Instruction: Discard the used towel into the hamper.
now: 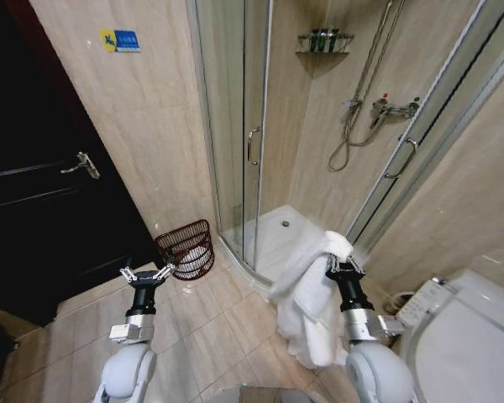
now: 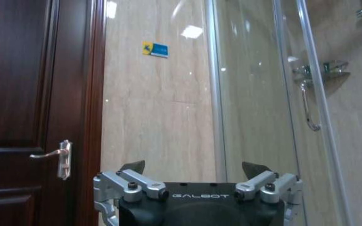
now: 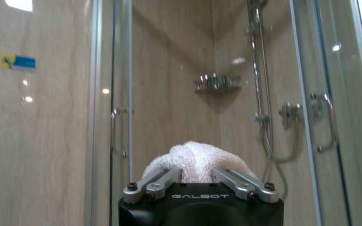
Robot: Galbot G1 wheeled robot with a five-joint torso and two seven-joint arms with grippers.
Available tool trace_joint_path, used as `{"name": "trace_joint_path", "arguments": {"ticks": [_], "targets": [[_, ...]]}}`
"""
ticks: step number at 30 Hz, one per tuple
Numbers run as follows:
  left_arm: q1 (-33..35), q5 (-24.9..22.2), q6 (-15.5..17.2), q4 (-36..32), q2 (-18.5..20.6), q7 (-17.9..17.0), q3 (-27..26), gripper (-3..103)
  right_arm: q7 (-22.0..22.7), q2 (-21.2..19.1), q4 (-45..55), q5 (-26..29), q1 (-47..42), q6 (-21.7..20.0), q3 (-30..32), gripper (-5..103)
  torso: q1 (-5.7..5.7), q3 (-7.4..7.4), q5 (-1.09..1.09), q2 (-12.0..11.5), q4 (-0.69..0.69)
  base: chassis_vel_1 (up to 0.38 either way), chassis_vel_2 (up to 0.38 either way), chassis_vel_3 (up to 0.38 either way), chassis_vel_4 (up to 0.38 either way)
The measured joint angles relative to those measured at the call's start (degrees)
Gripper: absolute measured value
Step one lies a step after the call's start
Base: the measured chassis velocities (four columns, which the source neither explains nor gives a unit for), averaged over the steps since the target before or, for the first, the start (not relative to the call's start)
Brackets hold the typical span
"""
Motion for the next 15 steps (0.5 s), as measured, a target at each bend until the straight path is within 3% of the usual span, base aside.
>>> {"name": "trace_joint_path", "arguments": {"ticks": [9,15], "targets": [[0.2,0.0,-0.1,-0.2,0.0,0.0,-0.2,100,1.1,-0.4,1.6,-1.3,1.7,-0.7,-0.3,8,0.0,0.01,0.02,0.0,0.0,0.019,0.025,0.028,0.041],[-0.5,0.5,-2.9,0.8,-0.3,-0.6,-0.3,100,1.9,-1.0,2.1,-1.9,3.5,-1.8,1.0,8,0.0,0.01,0.01,0.0,0.02,0.058,0.061,0.06,0.052]]}}
